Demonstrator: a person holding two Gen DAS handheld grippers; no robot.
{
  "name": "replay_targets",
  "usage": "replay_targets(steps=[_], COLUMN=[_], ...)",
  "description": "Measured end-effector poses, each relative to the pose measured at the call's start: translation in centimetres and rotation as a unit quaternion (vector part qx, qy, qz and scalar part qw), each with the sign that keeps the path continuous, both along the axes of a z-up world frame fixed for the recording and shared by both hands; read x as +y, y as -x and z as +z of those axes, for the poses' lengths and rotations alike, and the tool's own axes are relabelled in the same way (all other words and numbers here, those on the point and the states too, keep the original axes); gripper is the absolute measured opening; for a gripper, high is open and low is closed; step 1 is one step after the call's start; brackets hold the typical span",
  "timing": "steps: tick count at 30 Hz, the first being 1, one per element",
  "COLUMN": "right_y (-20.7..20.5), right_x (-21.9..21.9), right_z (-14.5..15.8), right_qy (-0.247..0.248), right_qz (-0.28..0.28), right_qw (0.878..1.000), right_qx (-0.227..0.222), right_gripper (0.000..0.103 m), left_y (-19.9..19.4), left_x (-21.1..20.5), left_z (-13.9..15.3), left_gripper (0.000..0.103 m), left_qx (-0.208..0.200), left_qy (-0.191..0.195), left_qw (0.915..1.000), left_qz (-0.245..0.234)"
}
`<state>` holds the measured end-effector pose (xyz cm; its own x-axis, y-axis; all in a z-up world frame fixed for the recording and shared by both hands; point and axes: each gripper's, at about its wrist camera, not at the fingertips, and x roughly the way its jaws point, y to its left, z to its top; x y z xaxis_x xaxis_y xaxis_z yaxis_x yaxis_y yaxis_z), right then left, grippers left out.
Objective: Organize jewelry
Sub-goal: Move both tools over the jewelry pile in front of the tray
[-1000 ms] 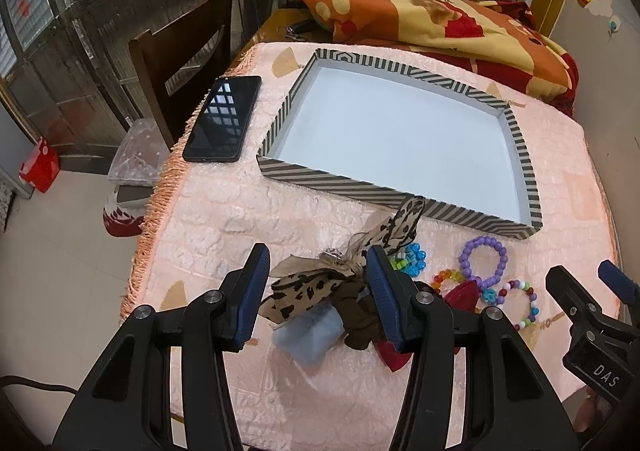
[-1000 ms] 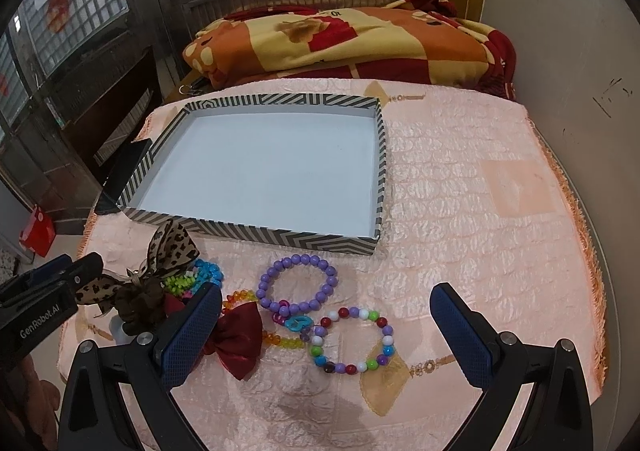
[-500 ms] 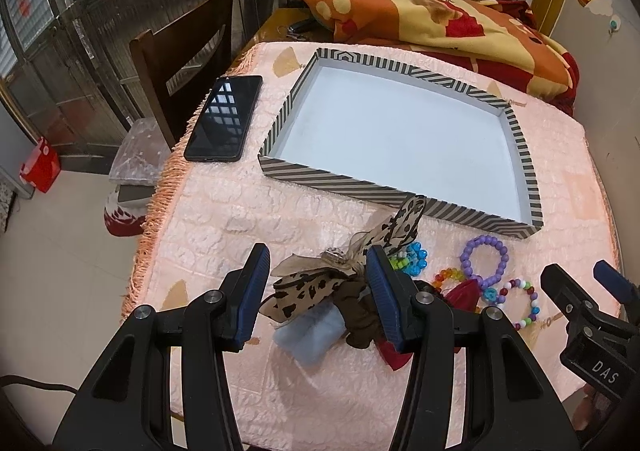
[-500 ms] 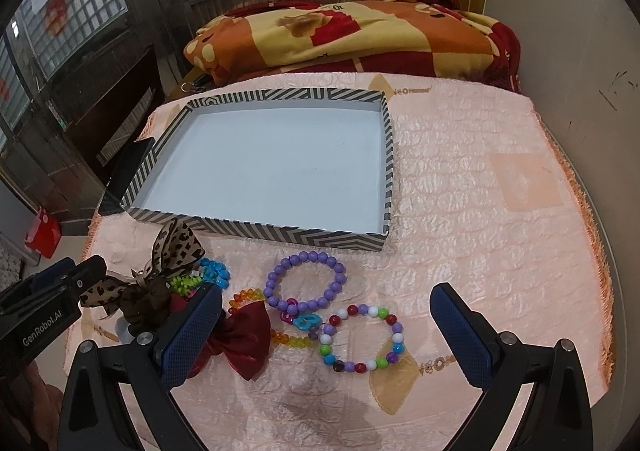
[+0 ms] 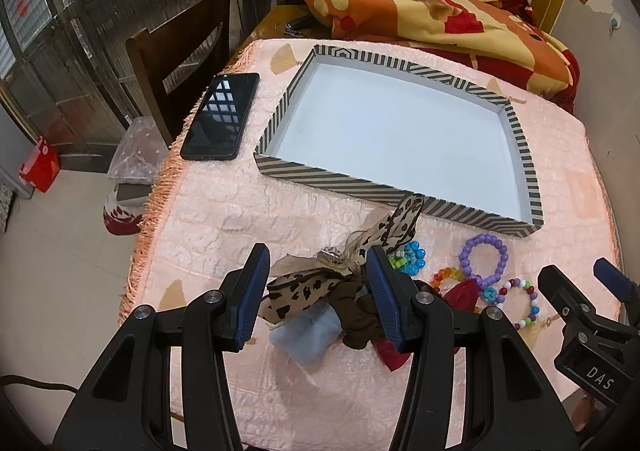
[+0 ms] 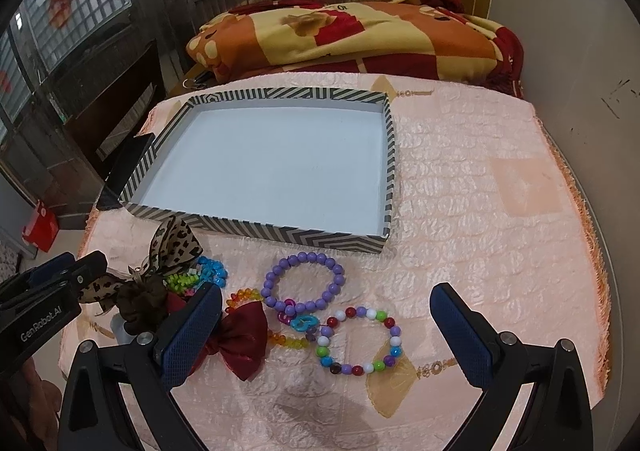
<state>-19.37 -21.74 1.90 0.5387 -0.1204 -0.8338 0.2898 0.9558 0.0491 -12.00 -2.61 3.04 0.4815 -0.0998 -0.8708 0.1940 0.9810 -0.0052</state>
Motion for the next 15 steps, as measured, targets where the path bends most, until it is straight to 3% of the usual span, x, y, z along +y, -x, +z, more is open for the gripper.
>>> replay_targets(steps=[15], right_y=[-0.48], right_x=[0.63], right_z=[-0.31], right_qy=[-0.009], right_qz=[0.009], right_qw=[1.0], right_qx=[0.004], right_gripper=[0.103], left_y=[-0.28], left_x=[0.6], left_z=[-0.39], left_gripper=[0.05], left_qx=[0.009], left_qy=[-0.001], left_qw=[0.9999], left_qz=[0.01])
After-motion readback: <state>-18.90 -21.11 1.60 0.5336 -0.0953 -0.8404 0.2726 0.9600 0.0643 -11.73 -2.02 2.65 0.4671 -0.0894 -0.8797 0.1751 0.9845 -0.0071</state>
